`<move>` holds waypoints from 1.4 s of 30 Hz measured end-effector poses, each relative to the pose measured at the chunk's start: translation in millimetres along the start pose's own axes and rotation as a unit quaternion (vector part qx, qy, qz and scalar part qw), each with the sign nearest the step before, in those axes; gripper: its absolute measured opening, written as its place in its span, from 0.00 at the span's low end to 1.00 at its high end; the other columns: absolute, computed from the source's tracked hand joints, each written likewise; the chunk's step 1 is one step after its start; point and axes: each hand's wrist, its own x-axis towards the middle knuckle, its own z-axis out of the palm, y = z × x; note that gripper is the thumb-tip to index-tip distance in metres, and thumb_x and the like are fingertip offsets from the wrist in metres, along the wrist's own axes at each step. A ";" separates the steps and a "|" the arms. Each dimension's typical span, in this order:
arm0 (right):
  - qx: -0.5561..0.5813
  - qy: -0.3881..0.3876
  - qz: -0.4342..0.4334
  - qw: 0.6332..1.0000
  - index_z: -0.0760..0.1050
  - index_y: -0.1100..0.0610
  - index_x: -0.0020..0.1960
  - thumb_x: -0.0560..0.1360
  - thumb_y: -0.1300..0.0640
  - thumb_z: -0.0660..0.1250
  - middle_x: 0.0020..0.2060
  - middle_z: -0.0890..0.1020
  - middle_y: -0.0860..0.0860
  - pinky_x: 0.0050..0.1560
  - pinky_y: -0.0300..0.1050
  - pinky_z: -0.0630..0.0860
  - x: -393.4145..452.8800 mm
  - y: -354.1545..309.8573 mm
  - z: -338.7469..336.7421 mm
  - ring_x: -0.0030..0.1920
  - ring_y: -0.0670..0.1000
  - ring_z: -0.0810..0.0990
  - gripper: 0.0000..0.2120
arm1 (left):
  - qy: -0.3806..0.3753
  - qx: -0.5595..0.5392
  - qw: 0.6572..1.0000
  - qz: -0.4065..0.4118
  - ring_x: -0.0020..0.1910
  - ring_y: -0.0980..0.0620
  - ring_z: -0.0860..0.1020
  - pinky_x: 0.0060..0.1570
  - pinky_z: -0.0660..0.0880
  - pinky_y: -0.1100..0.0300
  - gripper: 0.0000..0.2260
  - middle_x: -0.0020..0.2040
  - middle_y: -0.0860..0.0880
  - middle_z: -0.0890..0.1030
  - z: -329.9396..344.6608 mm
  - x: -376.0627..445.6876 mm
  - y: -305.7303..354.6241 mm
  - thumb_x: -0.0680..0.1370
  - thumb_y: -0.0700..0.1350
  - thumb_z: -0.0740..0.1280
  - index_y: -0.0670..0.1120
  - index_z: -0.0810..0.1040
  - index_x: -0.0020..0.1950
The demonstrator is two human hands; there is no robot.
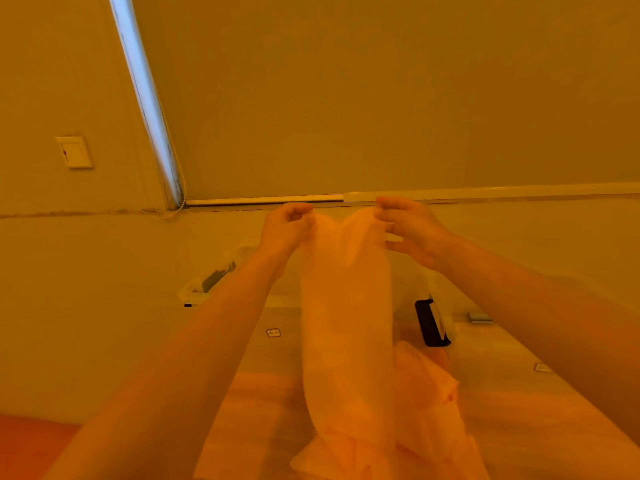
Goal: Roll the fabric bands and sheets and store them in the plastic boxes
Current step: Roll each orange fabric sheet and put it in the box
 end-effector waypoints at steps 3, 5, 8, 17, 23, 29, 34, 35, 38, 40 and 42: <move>0.011 0.012 0.005 1.000 0.71 0.54 0.68 0.77 0.63 0.66 0.58 0.78 0.53 0.57 0.54 0.76 24.1 -0.4 -1.1 0.58 0.54 0.78 0.20 | 0.010 -0.002 1.000 -0.001 0.58 0.49 0.77 0.58 0.77 0.51 0.11 0.60 0.47 0.78 0.4 21.8 -3.9 0.78 0.40 0.67 0.49 0.78 0.59; 0.006 0.008 0.015 1.000 0.71 0.54 0.68 0.77 0.63 0.66 0.59 0.77 0.53 0.57 0.53 0.76 37.0 7.3 -3.3 0.59 0.54 0.77 0.20 | 0.008 0.004 1.000 -0.013 0.57 0.48 0.77 0.57 0.77 0.51 0.12 0.60 0.47 0.79 2.4 32.3 -11.7 0.77 0.40 0.67 0.48 0.77 0.60; -0.015 0.006 0.036 0.999 0.71 0.53 0.68 0.77 0.62 0.66 0.60 0.77 0.53 0.59 0.54 0.75 50.3 30.7 -7.5 0.60 0.54 0.76 0.20 | -0.008 0.026 0.999 -0.033 0.57 0.47 0.77 0.58 0.77 0.51 0.13 0.60 0.46 0.78 5.4 41.4 -32.5 0.78 0.40 0.65 0.46 0.76 0.63; -0.062 0.008 0.109 0.992 0.73 0.55 0.66 0.76 0.63 0.67 0.57 0.78 0.54 0.49 0.45 0.77 58.1 90.1 -11.0 0.57 0.53 0.78 0.18 | -0.054 0.087 0.985 -0.139 0.54 0.47 0.77 0.52 0.77 0.56 0.14 0.59 0.43 0.77 11.3 39.0 -87.3 0.79 0.35 0.62 0.41 0.74 0.64; -0.103 0.047 0.117 0.987 0.75 0.58 0.60 0.76 0.64 0.67 0.52 0.81 0.55 0.46 0.42 0.77 53.4 94.3 -17.1 0.51 0.51 0.80 0.13 | -0.038 0.167 0.972 -0.163 0.49 0.48 0.76 0.41 0.75 0.63 0.09 0.56 0.42 0.77 11.6 36.0 -88.7 0.79 0.35 0.62 0.40 0.76 0.59; -0.096 0.053 0.111 0.988 0.75 0.56 0.60 0.77 0.62 0.66 0.54 0.80 0.54 0.49 0.44 0.77 24.3 88.0 -23.3 0.53 0.51 0.80 0.12 | -0.004 0.154 0.980 -0.122 0.51 0.47 0.77 0.47 0.77 0.60 0.09 0.54 0.43 0.76 6.5 20.6 -73.8 0.78 0.35 0.63 0.40 0.77 0.58; -0.073 0.033 0.105 0.991 0.75 0.56 0.60 0.77 0.62 0.66 0.52 0.81 0.53 0.46 0.42 0.78 -13.2 84.3 -20.6 0.50 0.49 0.80 0.12 | 0.002 0.122 0.988 -0.094 0.49 0.48 0.78 0.49 0.78 0.58 0.11 0.53 0.42 0.79 -0.7 -11.5 -60.1 0.77 0.34 0.65 0.41 0.77 0.59; -0.067 0.031 0.105 0.992 0.75 0.56 0.60 0.77 0.63 0.66 0.51 0.81 0.53 0.46 0.42 0.78 -21.1 84.5 -19.1 0.48 0.48 0.80 0.12 | 0.004 0.112 0.990 -0.085 0.49 0.49 0.78 0.47 0.78 0.61 0.11 0.53 0.43 0.79 -2.3 -19.6 -59.1 0.77 0.34 0.66 0.41 0.77 0.59; -0.045 0.032 0.102 0.993 0.76 0.56 0.58 0.77 0.63 0.67 0.51 0.81 0.53 0.42 0.41 0.78 -46.6 89.0 -15.0 0.46 0.48 0.80 0.10 | 0.015 0.090 0.995 -0.035 0.49 0.49 0.78 0.43 0.77 0.63 0.12 0.54 0.44 0.79 -7.4 -49.2 -62.2 0.77 0.35 0.66 0.42 0.76 0.60; -0.031 0.034 0.109 0.993 0.76 0.55 0.57 0.77 0.62 0.67 0.51 0.81 0.54 0.38 0.40 0.77 -63.4 94.9 -12.6 0.46 0.49 0.80 0.10 | 0.037 0.108 0.993 0.008 0.51 0.50 0.78 0.46 0.77 0.60 0.11 0.55 0.46 0.80 -12.5 -69.8 -69.3 0.77 0.38 0.67 0.44 0.77 0.59; -0.014 0.031 0.122 0.992 0.76 0.56 0.60 0.76 0.61 0.68 0.52 0.81 0.55 0.41 0.43 0.79 -78.6 103.5 -11.6 0.49 0.52 0.81 0.12 | 0.057 0.122 0.991 0.018 0.51 0.51 0.78 0.49 0.78 0.57 0.12 0.55 0.47 0.79 -16.9 -90.0 -79.9 0.77 0.40 0.68 0.44 0.78 0.60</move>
